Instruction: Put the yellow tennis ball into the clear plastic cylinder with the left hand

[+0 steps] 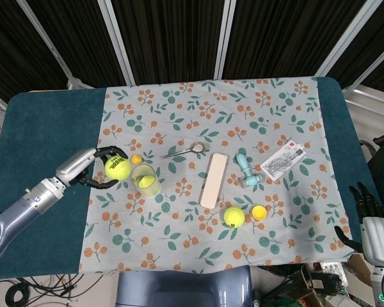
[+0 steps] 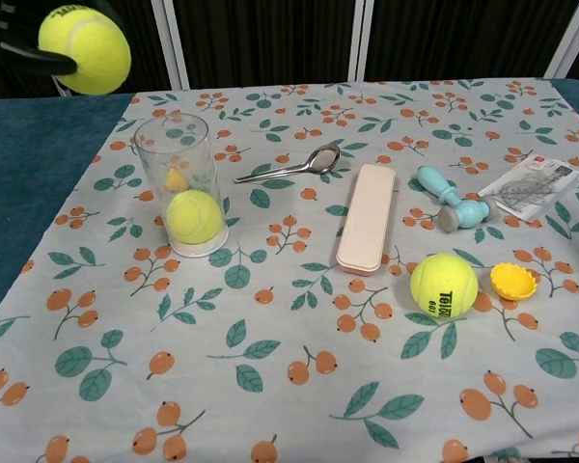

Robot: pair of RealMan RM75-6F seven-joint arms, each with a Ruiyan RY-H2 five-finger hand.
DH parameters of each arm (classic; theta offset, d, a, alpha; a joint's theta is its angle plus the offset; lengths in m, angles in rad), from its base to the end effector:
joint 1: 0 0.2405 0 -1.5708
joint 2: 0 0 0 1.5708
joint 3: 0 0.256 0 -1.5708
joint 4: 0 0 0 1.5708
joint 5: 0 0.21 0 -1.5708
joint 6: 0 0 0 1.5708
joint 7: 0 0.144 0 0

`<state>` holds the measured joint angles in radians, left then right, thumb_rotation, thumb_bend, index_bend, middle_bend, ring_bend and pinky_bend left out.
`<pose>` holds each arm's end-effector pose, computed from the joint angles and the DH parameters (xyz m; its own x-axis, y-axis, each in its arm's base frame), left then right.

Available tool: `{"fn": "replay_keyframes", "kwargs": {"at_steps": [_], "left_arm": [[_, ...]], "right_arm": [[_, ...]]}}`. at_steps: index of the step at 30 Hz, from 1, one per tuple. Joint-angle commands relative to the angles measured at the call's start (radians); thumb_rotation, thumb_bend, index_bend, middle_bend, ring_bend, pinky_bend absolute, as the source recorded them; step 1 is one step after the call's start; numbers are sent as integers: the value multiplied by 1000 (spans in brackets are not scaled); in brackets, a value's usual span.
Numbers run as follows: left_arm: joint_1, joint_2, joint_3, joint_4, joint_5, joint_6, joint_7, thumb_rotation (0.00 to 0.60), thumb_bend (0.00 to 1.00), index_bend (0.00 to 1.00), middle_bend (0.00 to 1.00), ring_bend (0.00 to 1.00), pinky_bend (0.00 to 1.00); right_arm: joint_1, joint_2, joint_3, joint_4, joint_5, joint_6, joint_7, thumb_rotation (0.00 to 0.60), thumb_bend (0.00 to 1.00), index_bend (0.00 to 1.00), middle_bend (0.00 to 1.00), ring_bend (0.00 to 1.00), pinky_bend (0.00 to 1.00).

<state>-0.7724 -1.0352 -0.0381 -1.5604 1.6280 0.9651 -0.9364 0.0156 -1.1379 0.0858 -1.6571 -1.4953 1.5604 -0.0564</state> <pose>-0.1702 0.3463 0.1222 -0.0401 0.5470 0.8362 0.9084 -0.3285 0.2585 -0.3064 -0.1660 0.1645 0.3891 0.0772 0.9180 -0.9209 0.0575 0.3855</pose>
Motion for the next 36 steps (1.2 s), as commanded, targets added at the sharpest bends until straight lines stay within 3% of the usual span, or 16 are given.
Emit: {"fn": "replay_keyframes", "kwargs": {"at_steps": [1, 8, 14, 19, 22, 27, 36], "left_arm": [[-19, -26, 0, 13, -8, -31, 42, 600, 385, 391, 419, 323, 481], [-40, -94, -37, 33, -52, -38, 51, 600, 385, 399, 419, 323, 481], [-68, -124, -35, 55, -64, -91, 64, 600, 381, 372, 410, 317, 475], [-87, -144, -34, 65, -57, -111, 42, 600, 286, 338, 361, 275, 441], [-99, -143, -26, 70, -32, -115, 24, 600, 200, 304, 294, 210, 369], [-117, -122, -1, 74, 13, -126, -5, 600, 137, 254, 178, 67, 238], [-115, -101, 8, 81, 7, -107, -18, 600, 133, 243, 142, 15, 163]], "right_arm": [[0, 0, 1, -1, 1, 1, 1, 600, 174, 0, 0, 112, 253], [0, 1, 2, 2, 2, 1, 5, 600, 174, 0, 0, 112, 253], [0, 2, 3, 4, 3, 0, 9, 600, 174, 0, 0, 112, 253], [1, 3, 3, 4, 5, -1, 12, 600, 174, 0, 0, 112, 253], [1, 3, 3, 4, 3, -1, 12, 600, 174, 0, 0, 112, 252], [0, 3, 3, 3, 3, 1, 15, 600, 174, 0, 0, 112, 253], [1, 3, 3, 4, 3, -2, 17, 600, 174, 0, 0, 112, 253]]}}
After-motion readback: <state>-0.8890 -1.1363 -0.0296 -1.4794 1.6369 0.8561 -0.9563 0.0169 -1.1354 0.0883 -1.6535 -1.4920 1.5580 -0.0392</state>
